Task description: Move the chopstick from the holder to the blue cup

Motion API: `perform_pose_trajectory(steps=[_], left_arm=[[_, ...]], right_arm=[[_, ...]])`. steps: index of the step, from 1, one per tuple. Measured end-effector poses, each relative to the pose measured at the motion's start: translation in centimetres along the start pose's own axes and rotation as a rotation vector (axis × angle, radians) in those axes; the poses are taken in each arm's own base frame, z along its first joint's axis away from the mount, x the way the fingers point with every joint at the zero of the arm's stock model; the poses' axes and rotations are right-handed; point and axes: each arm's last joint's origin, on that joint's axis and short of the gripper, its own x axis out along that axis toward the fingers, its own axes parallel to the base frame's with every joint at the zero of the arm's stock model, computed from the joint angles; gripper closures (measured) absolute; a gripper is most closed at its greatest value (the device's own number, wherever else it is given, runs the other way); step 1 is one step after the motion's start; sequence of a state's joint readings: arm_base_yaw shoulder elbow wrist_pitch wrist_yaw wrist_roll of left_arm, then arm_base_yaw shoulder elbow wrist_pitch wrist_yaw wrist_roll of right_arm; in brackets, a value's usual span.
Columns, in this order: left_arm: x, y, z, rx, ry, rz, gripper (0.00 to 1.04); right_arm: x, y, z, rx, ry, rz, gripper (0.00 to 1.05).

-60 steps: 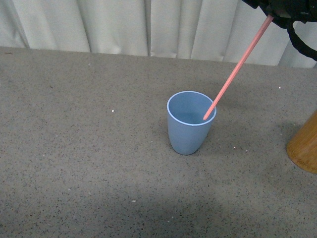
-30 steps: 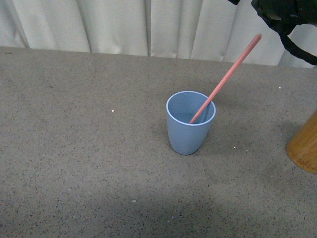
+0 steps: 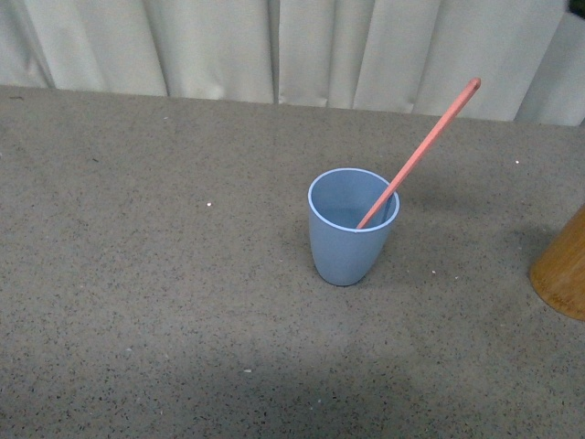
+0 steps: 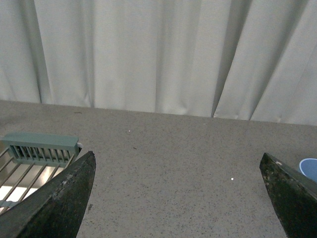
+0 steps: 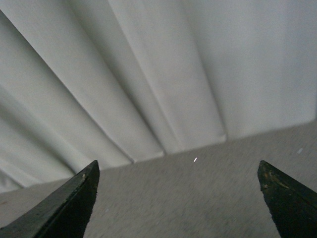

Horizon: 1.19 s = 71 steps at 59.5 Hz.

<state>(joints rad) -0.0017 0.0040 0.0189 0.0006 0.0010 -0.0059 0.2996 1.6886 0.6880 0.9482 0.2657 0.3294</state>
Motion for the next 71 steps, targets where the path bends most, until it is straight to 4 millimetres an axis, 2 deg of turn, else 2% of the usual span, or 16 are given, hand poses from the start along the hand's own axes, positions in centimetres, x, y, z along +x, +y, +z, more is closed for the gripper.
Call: perform_pose_trajectory(steps=[4,9,13,14,16,21,25,28,52,55,65,71], left_arm=[[0.0,0.0,0.0,0.0,0.0,0.001,0.07],[0.0,0.0,0.0,0.0,0.0,0.001,0.07],[0.0,0.0,0.0,0.0,0.0,0.001,0.07],[0.0,0.0,0.0,0.0,0.0,0.001,0.07],[0.0,0.0,0.0,0.0,0.0,0.001,0.07],[0.0,0.0,0.0,0.0,0.0,0.0,0.07],[0.0,0.0,0.0,0.001,-0.001,0.0,0.07],[0.0,0.0,0.0,0.001,-0.001,0.002,0.07],[0.0,0.0,0.0,0.001,-0.001,0.001,0.07],[0.0,0.0,0.0,0.001,-0.001,0.001,0.07],[0.0,0.0,0.0,0.001,-0.001,0.001,0.07],[0.0,0.0,0.0,0.001,-0.001,0.001,0.07]], right_arm=[[-3.2,-2.3,0.5,-0.136,-0.061,0.01,0.34],[-7.2,-5.0,0.6,-0.22,-0.085,0.006,0.47],[-11.6,-7.8,-0.3,-0.269,-0.008,-0.007,0.59],[-12.2,-8.1,-0.5,-0.273,0.007,-0.013,0.61],[-14.7,-9.1,-1.4,-0.282,0.069,-0.047,0.68],[-18.1,-9.5,-2.3,-0.29,0.139,-0.065,0.81],[-20.7,-9.1,-1.2,-0.302,0.045,-0.039,0.97],[-21.5,-9.0,-0.9,-0.308,-0.005,-0.029,1.04],[-22.1,-8.9,-0.6,-0.313,-0.056,-0.021,1.02],[-22.1,-8.9,-0.6,-0.313,-0.056,-0.021,0.92],[-22.1,-8.9,-0.6,-0.313,-0.056,-0.021,0.48],[-22.1,-8.9,-0.6,-0.313,-0.056,-0.021,0.32]])
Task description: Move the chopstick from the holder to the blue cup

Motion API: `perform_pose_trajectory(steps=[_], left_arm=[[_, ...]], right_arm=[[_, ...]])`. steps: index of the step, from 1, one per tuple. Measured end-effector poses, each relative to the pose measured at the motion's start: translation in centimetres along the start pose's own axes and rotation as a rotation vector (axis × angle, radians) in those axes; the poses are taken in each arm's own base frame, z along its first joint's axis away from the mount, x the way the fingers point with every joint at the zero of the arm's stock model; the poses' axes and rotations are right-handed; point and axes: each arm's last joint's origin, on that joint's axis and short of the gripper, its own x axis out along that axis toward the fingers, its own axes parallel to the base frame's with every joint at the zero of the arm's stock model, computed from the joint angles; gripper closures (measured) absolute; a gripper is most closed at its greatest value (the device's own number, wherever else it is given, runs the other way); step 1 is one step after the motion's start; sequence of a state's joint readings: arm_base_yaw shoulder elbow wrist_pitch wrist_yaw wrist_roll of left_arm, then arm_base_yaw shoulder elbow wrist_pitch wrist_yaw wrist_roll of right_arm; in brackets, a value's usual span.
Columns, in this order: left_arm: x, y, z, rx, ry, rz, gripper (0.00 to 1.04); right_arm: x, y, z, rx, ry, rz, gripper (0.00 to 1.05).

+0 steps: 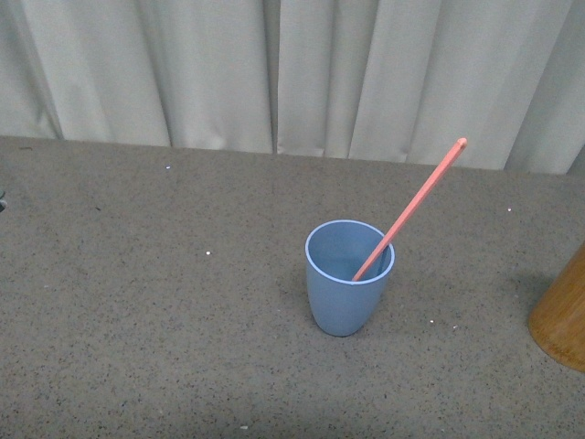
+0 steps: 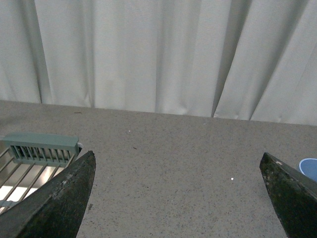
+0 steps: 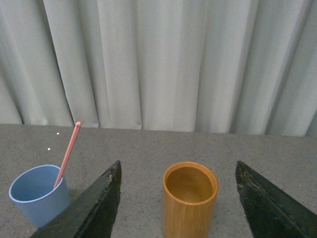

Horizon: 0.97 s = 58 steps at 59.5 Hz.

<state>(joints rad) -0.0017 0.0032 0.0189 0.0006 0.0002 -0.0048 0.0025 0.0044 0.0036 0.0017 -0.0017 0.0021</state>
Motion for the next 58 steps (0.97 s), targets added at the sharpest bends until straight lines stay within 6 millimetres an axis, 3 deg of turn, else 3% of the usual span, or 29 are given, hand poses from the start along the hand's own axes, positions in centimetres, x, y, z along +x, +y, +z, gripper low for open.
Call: perform_pose_trajectory(steps=[9,58], left_arm=[[0.0,0.0,0.0,0.0,0.0,0.0,0.07],[0.0,0.0,0.0,0.0,0.0,0.0,0.07]], right_arm=[[0.0,0.0,0.0,0.001,0.0,0.0,0.08],[0.0,0.0,0.0,0.0,0.0,0.0,0.1]])
